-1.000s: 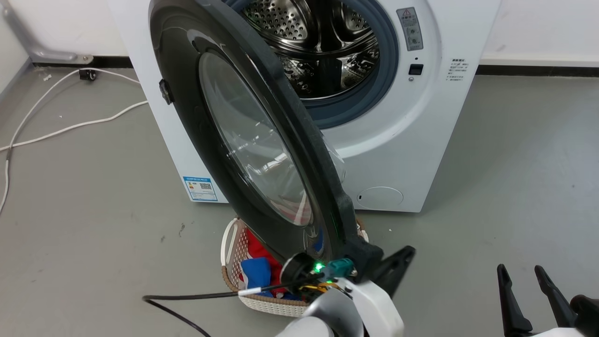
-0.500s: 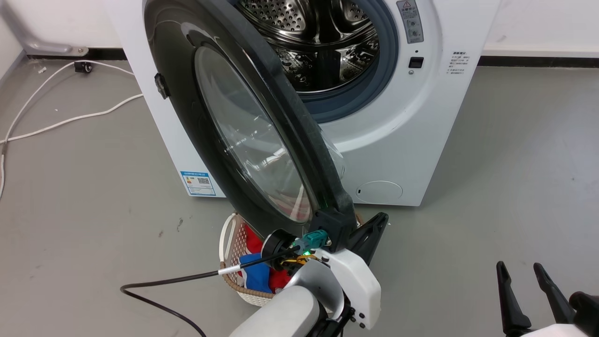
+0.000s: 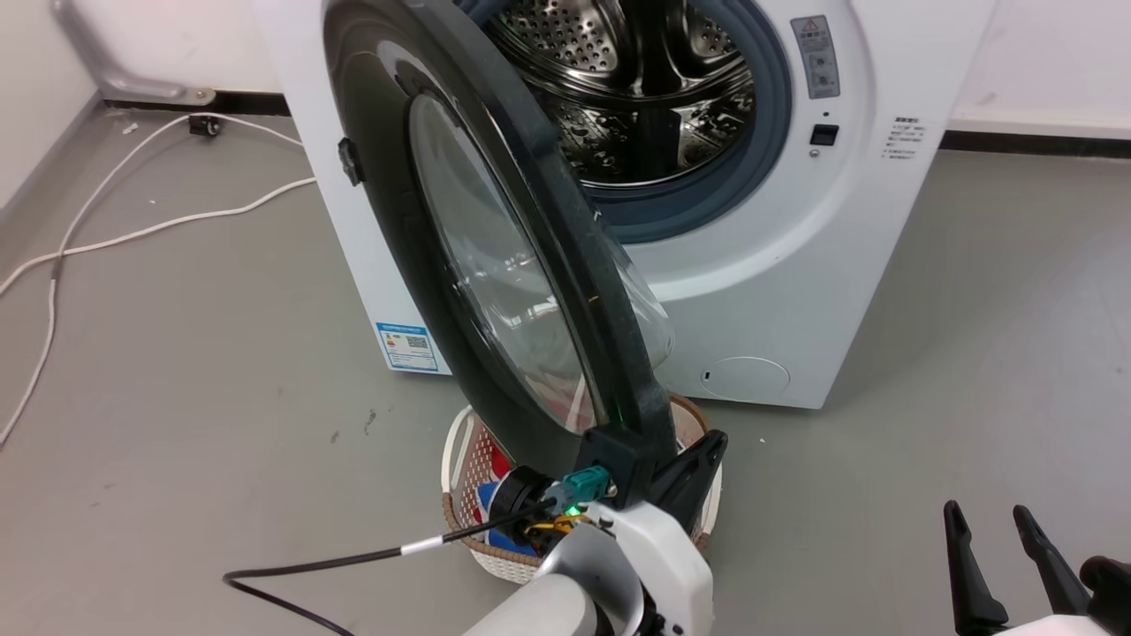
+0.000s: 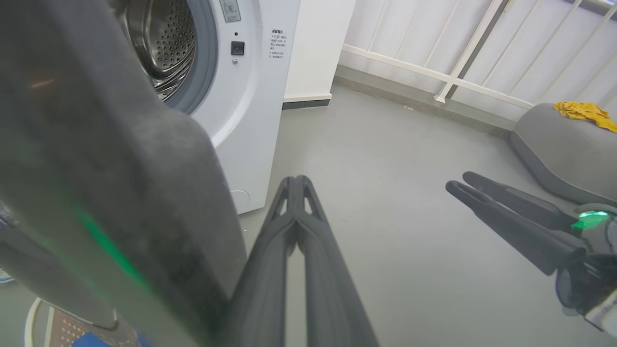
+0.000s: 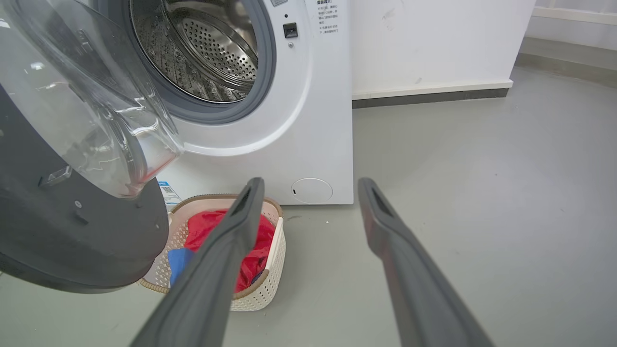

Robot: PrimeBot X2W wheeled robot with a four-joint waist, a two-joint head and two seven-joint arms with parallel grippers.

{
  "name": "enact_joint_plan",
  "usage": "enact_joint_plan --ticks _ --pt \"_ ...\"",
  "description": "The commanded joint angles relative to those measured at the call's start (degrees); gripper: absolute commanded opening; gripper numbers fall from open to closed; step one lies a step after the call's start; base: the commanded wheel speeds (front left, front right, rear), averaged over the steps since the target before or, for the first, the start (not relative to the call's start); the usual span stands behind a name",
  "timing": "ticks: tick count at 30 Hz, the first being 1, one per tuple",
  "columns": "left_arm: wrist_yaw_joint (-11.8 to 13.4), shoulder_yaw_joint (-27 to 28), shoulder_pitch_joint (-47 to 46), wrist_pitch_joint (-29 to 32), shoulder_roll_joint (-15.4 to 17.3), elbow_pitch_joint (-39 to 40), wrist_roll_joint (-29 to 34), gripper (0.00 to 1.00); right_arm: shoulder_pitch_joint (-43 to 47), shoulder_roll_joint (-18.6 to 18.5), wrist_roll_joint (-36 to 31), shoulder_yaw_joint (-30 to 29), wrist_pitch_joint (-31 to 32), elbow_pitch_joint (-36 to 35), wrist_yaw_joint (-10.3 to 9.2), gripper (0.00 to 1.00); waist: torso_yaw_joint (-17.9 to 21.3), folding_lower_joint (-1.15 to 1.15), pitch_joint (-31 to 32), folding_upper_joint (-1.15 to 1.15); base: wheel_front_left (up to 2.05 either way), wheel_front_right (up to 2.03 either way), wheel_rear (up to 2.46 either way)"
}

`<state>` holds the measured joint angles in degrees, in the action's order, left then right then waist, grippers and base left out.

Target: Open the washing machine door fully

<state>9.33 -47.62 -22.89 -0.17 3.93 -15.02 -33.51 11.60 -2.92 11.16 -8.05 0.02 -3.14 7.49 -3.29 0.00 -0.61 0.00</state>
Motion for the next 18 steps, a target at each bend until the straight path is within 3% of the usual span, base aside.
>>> enact_joint_plan --ticks 1,18 --pt "0.97 0.74 0.97 0.15 1.84 -0.02 0.29 0.0 -0.63 0.05 0.1 0.05 -0.18 0.15 0.01 1.0 -0.57 0.0 0.31 0.0 0.0 0.0 0.0" --pt "5.78 0.72 8.43 1.21 9.14 12.85 1.69 0.0 0.35 0.04 0.4 -0.21 -0.59 0.85 0.01 1.0 -7.34 0.0 2.0 0.0 0.0 0.0 0.0"
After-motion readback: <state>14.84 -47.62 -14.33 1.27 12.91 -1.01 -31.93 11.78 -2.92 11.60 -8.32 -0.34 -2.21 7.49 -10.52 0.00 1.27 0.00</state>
